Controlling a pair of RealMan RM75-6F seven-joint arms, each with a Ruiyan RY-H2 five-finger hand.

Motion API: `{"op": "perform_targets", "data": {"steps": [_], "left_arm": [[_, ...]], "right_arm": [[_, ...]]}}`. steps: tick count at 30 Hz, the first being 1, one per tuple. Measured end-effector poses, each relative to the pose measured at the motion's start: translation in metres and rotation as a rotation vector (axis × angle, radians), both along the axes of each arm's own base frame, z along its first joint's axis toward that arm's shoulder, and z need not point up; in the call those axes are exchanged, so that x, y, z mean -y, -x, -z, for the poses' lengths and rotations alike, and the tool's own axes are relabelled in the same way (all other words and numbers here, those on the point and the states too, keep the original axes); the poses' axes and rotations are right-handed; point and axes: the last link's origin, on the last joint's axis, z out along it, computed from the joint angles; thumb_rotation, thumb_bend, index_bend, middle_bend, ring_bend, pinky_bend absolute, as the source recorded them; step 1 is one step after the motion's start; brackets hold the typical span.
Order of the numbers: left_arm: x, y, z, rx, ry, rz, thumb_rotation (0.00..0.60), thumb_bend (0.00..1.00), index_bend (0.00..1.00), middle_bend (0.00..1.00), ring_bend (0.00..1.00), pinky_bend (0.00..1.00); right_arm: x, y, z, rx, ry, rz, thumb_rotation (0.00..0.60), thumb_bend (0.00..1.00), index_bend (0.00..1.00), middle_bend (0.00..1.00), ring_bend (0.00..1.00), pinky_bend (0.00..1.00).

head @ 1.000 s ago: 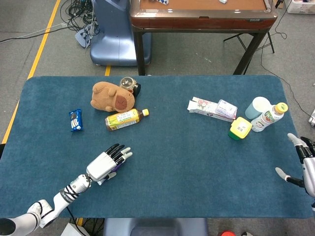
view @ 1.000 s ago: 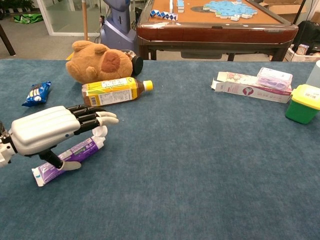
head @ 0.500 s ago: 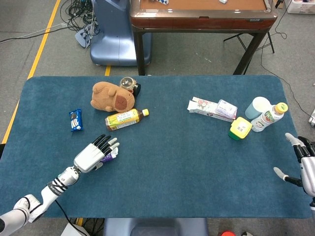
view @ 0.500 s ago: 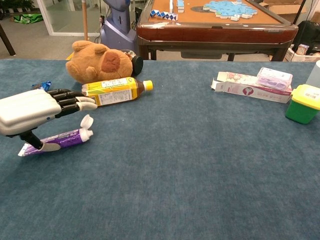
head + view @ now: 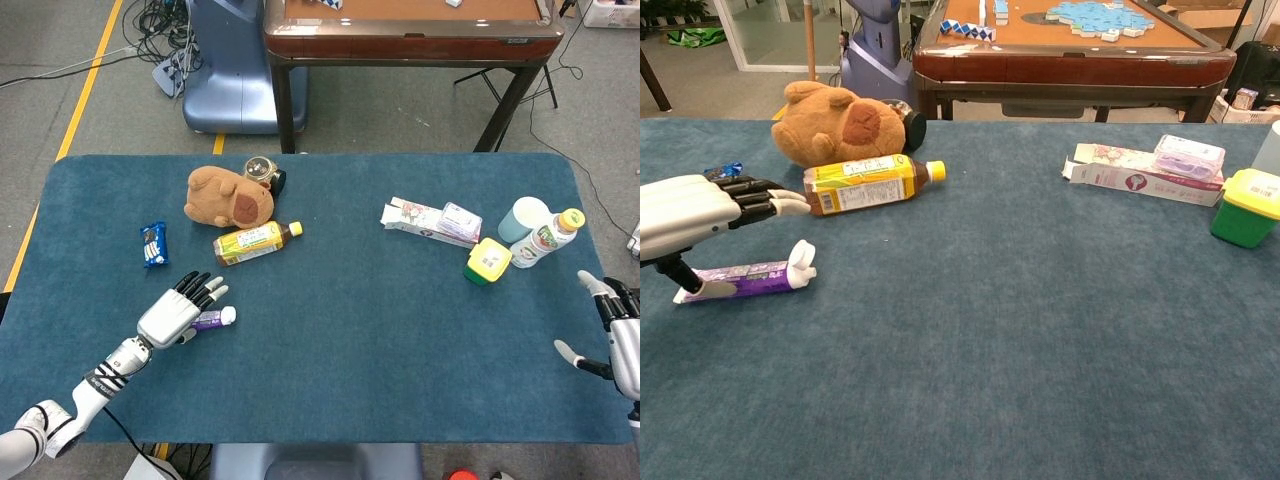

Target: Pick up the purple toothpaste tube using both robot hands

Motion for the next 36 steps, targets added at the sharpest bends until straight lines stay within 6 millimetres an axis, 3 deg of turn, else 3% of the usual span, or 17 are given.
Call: {"op": "perform_targets", "data": {"steps": [2, 9, 20, 30, 36], "left_arm": [[0.003, -0.003, -0.003, 0.019, 0.02, -0.033, 0.6, 0.18, 0.01, 0.01, 0.02, 0.06], [0.01, -0.012, -0.017, 0.087, 0.066, -0.191, 0.6, 0.18, 0.18, 0.21, 0.16, 0.17], [0.008, -0.009, -0.015, 0.007, 0.016, -0.338, 0.6, 0.18, 0.22, 0.26, 0.19, 0.21], [0.012, -0.017, 0.003, 0.055, -0.001, -0.419, 0.596, 0.18, 0.3, 0.32, 0.23, 0.24], [0.011, -0.019, 0.008, 0.05, -0.007, -0.422, 0.525, 0.18, 0.31, 0.33, 0.23, 0.25]], "right_arm": [[0.0, 0.001, 0.0, 0.001, -0.001, -0.001, 0.6, 0.04, 0.12, 0.24, 0.15, 0.21], [0.001, 0.002, 0.0, 0.007, -0.008, -0.005, 0.6, 0.04, 0.12, 0.24, 0.15, 0.21], [0.001, 0.009, 0.001, 0.02, -0.014, 0.001, 0.6, 0.04, 0.12, 0.24, 0.15, 0.21], [-0.003, 0.014, -0.003, 0.027, -0.004, 0.009, 0.6, 0.04, 0.12, 0.24, 0.15, 0.21], [-0.005, 0.016, -0.004, 0.027, -0.003, 0.016, 0.6, 0.04, 0.12, 0.24, 0.15, 0.21]]}}
